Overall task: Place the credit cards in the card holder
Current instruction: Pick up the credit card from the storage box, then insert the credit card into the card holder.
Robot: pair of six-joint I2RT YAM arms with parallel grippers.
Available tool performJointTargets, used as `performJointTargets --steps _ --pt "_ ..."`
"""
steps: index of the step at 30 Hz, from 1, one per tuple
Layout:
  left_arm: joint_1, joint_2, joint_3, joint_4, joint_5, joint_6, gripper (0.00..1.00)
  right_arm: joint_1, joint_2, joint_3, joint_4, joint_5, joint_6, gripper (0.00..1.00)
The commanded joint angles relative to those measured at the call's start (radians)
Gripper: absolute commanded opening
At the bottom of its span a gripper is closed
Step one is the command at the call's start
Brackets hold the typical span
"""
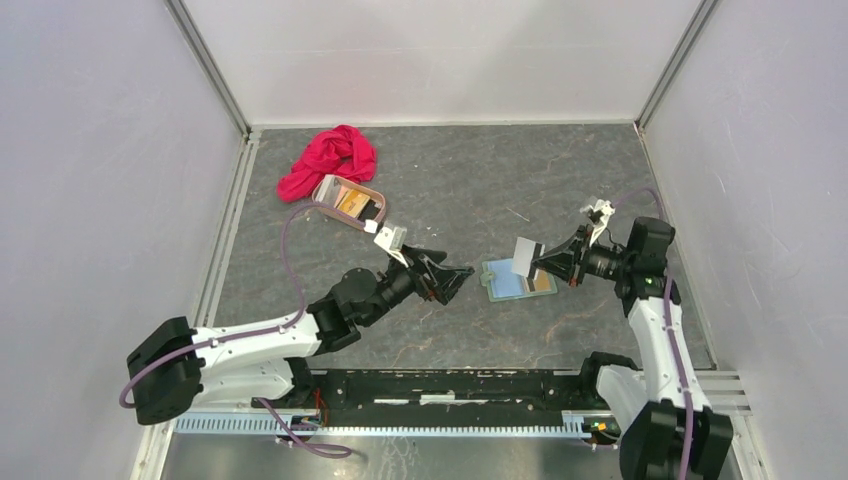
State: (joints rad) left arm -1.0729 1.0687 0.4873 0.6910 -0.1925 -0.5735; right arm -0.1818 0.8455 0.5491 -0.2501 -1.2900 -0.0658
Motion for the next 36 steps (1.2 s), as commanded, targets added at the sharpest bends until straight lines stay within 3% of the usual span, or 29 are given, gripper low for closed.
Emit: performJointTargets --steps 1,8,12,20,28,31,36 --pt "-0.001 -0.013 -0.046 -0.090 -0.064 0.051 1.00 -0.034 0.102 0.085 -0.141 0.085 -0.167 0.00" --pt "-0.003 0.160 0.035 -0.139 0.020 -0.005 1.00 -0.051 0.312 0.150 -0.314 0.176 -0.349 0.00" --pt "-0.009 0.301 0.156 -0.343 -0.089 -0.072 1.00 -0.059 0.436 0.176 -0.397 0.158 -0.466 0.00" --pt "-0.027 0.436 0.231 -0.343 -0.138 -0.097 1.00 -0.066 0.659 0.297 -0.508 0.118 -0.617 0.00" --pt "-0.023 0.406 0.115 -0.124 -0.211 -0.097 1.00 -0.071 0.733 0.301 -0.419 0.108 -0.527 0.00" --pt "-0.019 0.420 0.092 -0.058 -0.156 -0.106 1.00 -0.071 0.734 0.267 -0.351 0.128 -0.466 0.00" --pt "-0.020 0.493 0.152 -0.081 -0.080 -0.121 0.99 -0.071 0.759 0.274 -0.289 0.153 -0.407 0.00"
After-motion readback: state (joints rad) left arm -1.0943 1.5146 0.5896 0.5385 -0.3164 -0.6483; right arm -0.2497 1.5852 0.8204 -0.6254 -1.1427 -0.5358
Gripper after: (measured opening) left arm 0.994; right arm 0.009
